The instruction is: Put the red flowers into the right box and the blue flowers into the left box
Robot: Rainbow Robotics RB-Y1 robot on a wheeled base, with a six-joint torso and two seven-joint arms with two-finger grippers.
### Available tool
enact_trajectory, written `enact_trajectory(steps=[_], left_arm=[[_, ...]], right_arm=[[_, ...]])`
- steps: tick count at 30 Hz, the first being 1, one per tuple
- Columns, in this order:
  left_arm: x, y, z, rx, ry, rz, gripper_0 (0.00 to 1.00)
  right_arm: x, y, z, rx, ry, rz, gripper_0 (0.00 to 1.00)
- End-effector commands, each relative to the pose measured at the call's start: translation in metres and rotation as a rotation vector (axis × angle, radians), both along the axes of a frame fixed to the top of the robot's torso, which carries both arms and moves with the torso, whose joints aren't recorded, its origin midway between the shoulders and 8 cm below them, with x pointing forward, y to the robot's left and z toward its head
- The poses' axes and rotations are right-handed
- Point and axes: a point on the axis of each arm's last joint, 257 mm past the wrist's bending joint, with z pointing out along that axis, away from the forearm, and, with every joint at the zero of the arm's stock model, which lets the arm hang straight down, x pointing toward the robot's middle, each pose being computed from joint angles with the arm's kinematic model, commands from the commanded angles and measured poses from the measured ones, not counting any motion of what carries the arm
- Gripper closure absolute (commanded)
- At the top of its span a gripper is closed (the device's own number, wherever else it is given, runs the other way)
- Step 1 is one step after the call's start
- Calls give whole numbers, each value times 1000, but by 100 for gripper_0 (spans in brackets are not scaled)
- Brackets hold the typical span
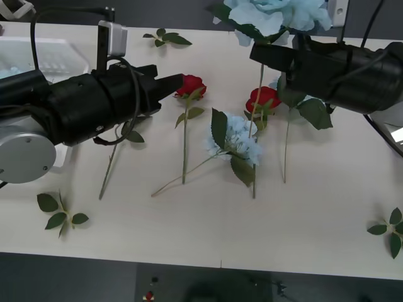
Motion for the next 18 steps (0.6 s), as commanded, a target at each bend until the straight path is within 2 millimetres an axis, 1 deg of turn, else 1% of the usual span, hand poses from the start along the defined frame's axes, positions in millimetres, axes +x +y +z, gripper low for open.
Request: enact_trajectory(steps=[1,3,5,7,10,11,12,13,14,18], left_arm=[[-9,-21,17,41,-47,-67,26],[-12,-21,6,72,34,-97,26],[-15,-17,-1,107,107,-143,26],[-18,-13,-4,124,141,-185,26],[-21,-8,-12,130,146,-265,26],[-22,-8,-14,117,141,-298,24],[-22,-8,-14,110,133,-314,16],[-22,-8,-12,104,109,-338,3],[-21,-10,-13,96,95,-356,0],[-17,-15,-13,103,43,-381,0]], right_arm=[[-7,22,20,10,-50,30,100],[-5,31,20,17,-40,33,100],[-5,39,23,28,-35,37,100],[-4,43,25,36,-32,39,100],[-5,50,28,46,-29,47,100],[-6,53,29,47,-27,54,100],[-7,54,29,47,-26,56,100],[-7,57,30,49,-27,61,100],[-8,58,31,52,-25,65,100],[-10,61,31,53,-19,73,100]])
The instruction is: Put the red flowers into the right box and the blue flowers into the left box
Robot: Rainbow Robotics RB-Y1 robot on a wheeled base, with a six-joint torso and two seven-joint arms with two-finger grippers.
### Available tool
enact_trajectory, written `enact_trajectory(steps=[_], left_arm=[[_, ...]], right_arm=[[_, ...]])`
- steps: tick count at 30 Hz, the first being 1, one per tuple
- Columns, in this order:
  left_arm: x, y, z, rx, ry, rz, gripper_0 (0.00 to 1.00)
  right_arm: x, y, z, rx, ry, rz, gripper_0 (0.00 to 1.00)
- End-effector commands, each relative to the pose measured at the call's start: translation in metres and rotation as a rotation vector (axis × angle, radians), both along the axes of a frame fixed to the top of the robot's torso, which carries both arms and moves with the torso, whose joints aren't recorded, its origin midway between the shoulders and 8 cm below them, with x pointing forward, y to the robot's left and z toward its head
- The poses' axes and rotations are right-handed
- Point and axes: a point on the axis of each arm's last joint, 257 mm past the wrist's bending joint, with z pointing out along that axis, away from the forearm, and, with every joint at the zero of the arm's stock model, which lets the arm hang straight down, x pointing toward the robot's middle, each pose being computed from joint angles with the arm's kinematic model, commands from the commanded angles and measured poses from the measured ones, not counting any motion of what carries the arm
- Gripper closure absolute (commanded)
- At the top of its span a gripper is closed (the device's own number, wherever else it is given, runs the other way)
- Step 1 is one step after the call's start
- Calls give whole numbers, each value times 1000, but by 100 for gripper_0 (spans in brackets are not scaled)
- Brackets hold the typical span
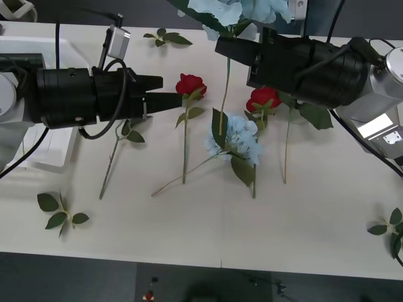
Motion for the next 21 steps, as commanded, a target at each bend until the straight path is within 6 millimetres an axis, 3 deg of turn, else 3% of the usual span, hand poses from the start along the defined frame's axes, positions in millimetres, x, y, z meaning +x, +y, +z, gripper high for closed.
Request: enact_trajectory(steps=[1,10,21], left_arm=[[-1,-17,16,33,-124,-65,0],[-15,-55,14,41,-148,-147,0],[-14,-100,22,44,-219,-160,0]], right_arm=[[-10,12,18,13,-17,40,100],[-11,14,22,22,-12,46,100],[-11,16,24,25,3,53,100]])
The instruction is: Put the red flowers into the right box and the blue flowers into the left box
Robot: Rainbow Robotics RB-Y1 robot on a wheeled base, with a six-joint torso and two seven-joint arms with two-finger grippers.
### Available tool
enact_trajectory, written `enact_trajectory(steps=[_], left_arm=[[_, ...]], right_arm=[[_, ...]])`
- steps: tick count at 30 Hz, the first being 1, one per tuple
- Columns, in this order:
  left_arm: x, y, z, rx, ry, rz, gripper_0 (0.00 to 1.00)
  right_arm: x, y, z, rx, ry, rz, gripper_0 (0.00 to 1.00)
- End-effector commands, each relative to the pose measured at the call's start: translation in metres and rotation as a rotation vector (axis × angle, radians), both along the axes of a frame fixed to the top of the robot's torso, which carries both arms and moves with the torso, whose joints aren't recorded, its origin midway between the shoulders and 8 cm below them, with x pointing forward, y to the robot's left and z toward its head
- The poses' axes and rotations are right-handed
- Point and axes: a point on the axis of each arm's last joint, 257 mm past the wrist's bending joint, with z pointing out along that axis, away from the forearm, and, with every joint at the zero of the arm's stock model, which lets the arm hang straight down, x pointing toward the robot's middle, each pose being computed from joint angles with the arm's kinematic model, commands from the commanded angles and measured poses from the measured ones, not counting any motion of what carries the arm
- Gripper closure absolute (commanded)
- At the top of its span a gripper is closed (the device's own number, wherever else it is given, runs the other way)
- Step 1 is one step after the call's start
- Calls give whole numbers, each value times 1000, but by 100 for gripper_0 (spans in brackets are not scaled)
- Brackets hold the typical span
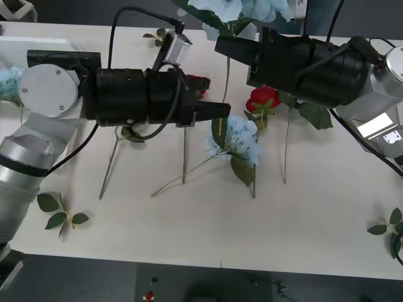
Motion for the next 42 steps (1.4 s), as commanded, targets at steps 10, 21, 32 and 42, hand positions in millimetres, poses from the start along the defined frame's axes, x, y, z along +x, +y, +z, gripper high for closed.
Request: enact_trajectory(steps=[10,21,32,42], left_arm=[[-2,-19,21,-26,-89,-28,2],[-4,-13,13,-28,-94,-26,100],[2,-8,14,-30,-115,-7,100],[4,3,11,-39,-103,8,100]], right_arm=[[-12,17,24,28,-11,50,100],[-12,17,24,29,-8,52,100],[-12,17,24,29,-5,53,100],[-10,16,25,33,-3,44,0]])
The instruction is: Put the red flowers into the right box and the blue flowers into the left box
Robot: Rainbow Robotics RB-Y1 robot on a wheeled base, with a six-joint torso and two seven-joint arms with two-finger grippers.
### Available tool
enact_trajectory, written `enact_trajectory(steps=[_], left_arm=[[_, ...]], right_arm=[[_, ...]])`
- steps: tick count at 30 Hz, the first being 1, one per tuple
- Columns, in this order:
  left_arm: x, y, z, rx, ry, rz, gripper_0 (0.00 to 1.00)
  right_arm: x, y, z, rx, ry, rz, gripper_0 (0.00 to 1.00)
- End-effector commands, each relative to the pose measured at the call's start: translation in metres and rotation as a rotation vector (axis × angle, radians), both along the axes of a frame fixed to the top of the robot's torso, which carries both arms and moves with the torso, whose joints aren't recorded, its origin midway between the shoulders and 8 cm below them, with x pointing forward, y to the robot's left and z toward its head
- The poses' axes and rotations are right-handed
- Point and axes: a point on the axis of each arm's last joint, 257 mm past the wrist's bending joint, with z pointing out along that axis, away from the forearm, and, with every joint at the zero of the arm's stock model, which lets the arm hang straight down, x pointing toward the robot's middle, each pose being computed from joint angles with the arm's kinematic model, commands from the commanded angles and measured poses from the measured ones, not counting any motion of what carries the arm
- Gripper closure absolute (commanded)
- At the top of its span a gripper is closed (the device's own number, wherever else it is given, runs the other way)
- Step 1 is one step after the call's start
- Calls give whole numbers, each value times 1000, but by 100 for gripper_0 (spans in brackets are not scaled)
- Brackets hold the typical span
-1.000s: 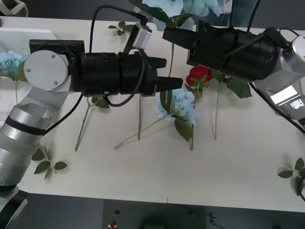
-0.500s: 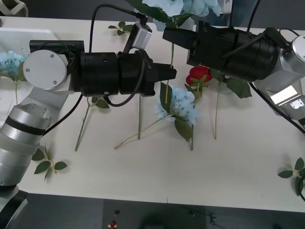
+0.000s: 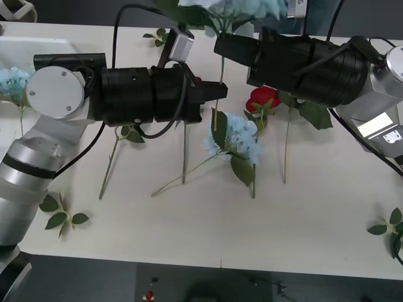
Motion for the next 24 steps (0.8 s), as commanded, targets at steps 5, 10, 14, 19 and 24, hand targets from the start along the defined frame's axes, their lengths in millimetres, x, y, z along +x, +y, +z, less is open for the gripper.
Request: enact_trajectory(steps=[5,10,14,19,24], left_arm=[[9,31,0,1,-62,41,100],[26,81,-1,-28,-53,144,100],[46,139,10,-17,-79,256,100],[69,228,14,62,-67,439,100],[77,318,13,186,-16,623,100]], right_arm=[[-11,17,24,27,-19,43,0],[-9,15,24,26,-21,36,0],[-3,9,24,21,-20,13,0],[16,-11,15,-7,-2,-38,0],[39,-46,-3,-91,7,-120,0]])
